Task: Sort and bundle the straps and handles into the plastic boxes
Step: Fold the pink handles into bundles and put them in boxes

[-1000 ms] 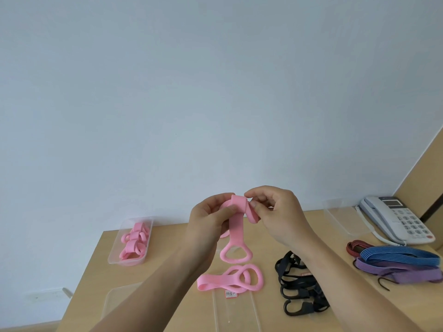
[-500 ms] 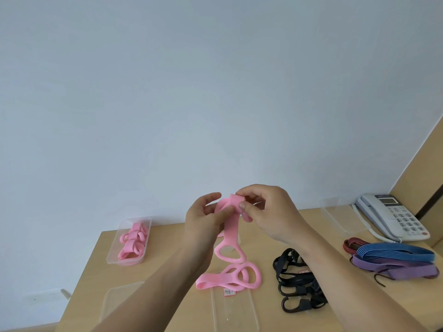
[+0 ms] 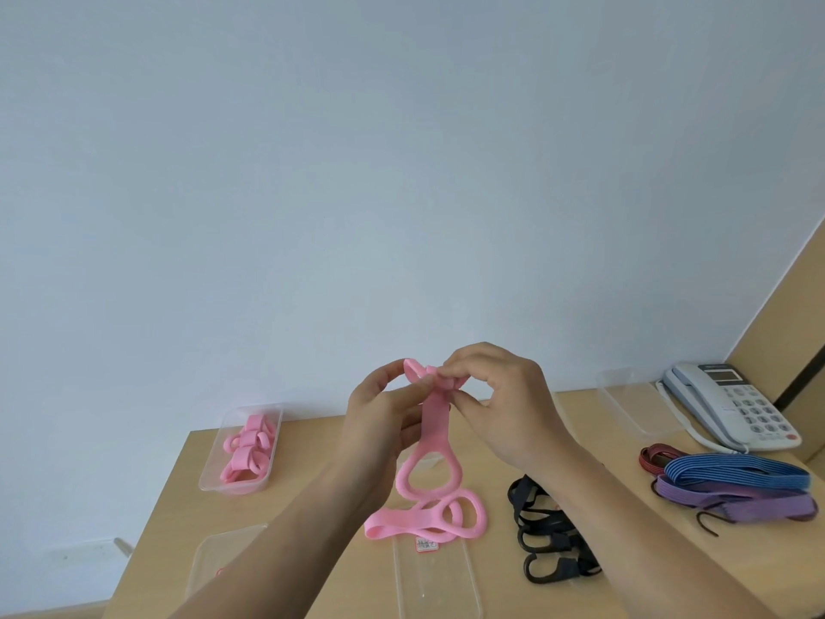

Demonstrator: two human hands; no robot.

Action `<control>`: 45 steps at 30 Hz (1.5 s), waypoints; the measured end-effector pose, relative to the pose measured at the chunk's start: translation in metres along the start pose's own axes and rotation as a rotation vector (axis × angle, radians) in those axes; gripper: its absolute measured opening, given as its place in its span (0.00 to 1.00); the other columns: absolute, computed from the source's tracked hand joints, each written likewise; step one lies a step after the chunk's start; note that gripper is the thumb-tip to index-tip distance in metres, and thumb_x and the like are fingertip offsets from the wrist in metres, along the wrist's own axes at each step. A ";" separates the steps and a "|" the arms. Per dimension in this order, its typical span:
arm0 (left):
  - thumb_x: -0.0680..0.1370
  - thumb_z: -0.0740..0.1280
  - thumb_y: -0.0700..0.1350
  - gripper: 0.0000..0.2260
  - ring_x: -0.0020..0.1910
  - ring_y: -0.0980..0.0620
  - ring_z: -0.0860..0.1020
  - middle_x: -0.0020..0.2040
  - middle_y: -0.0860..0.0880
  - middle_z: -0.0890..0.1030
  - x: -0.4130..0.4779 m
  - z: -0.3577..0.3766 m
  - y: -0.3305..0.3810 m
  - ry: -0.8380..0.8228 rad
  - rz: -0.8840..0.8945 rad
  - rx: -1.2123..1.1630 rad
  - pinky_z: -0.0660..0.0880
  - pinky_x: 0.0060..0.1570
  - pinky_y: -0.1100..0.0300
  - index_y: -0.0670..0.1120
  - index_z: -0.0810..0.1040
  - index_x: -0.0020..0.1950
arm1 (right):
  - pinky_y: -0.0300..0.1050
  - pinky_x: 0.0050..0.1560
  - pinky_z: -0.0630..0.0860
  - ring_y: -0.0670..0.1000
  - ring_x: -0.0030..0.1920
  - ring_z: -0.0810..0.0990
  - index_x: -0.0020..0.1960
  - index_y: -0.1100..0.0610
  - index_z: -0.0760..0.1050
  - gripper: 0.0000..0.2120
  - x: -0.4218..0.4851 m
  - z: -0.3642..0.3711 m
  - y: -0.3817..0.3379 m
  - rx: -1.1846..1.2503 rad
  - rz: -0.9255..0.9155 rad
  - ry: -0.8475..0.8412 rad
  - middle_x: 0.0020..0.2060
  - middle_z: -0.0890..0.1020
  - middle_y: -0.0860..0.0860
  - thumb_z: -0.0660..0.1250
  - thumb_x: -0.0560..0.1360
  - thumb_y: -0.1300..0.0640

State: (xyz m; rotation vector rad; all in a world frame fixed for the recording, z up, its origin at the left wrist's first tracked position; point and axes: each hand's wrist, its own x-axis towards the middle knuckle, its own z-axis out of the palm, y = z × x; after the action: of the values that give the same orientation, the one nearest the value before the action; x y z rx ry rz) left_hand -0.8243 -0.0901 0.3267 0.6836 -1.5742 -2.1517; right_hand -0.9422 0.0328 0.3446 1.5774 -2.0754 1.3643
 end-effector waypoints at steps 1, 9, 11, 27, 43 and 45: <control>0.77 0.74 0.41 0.16 0.53 0.37 0.86 0.54 0.37 0.87 0.000 0.000 0.000 -0.002 0.004 -0.004 0.80 0.62 0.37 0.45 0.79 0.65 | 0.41 0.47 0.79 0.46 0.42 0.83 0.48 0.59 0.86 0.14 0.000 0.000 -0.001 -0.012 -0.012 -0.005 0.44 0.84 0.50 0.76 0.67 0.74; 0.68 0.77 0.44 0.30 0.56 0.37 0.86 0.54 0.43 0.88 0.000 0.001 -0.004 0.007 0.047 0.080 0.77 0.66 0.35 0.53 0.73 0.69 | 0.37 0.57 0.70 0.47 0.58 0.74 0.55 0.52 0.83 0.09 0.007 -0.005 0.005 -0.168 0.034 -0.190 0.50 0.80 0.45 0.72 0.76 0.59; 0.69 0.77 0.45 0.31 0.56 0.36 0.85 0.54 0.45 0.88 0.001 0.000 -0.004 0.004 0.063 0.109 0.76 0.66 0.34 0.52 0.73 0.70 | 0.35 0.62 0.66 0.47 0.65 0.69 0.63 0.54 0.79 0.13 0.009 -0.005 0.010 -0.217 0.096 -0.318 0.58 0.77 0.46 0.69 0.79 0.56; 0.80 0.72 0.43 0.07 0.46 0.42 0.87 0.48 0.40 0.88 0.000 -0.004 -0.003 0.013 0.011 0.211 0.83 0.43 0.55 0.40 0.86 0.52 | 0.31 0.43 0.73 0.43 0.46 0.80 0.47 0.50 0.84 0.03 0.011 -0.007 0.004 -0.028 0.130 -0.157 0.42 0.85 0.42 0.75 0.75 0.57; 0.80 0.67 0.42 0.09 0.57 0.39 0.85 0.54 0.39 0.87 0.003 -0.015 -0.013 -0.142 0.025 0.100 0.80 0.62 0.39 0.41 0.85 0.56 | 0.37 0.58 0.74 0.44 0.60 0.77 0.52 0.53 0.84 0.06 0.006 -0.002 0.011 -0.050 0.133 -0.189 0.56 0.81 0.46 0.70 0.78 0.60; 0.80 0.67 0.42 0.09 0.57 0.39 0.85 0.55 0.40 0.87 0.002 -0.017 -0.014 -0.152 0.012 0.123 0.79 0.62 0.35 0.43 0.85 0.57 | 0.42 0.57 0.77 0.43 0.60 0.77 0.54 0.52 0.81 0.06 0.010 -0.002 0.009 0.006 0.228 -0.263 0.56 0.80 0.44 0.69 0.79 0.59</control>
State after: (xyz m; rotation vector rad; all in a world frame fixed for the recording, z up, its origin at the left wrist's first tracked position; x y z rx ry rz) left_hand -0.8159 -0.1002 0.3091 0.5573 -1.7973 -2.1562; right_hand -0.9543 0.0282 0.3472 1.6415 -2.4746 1.2898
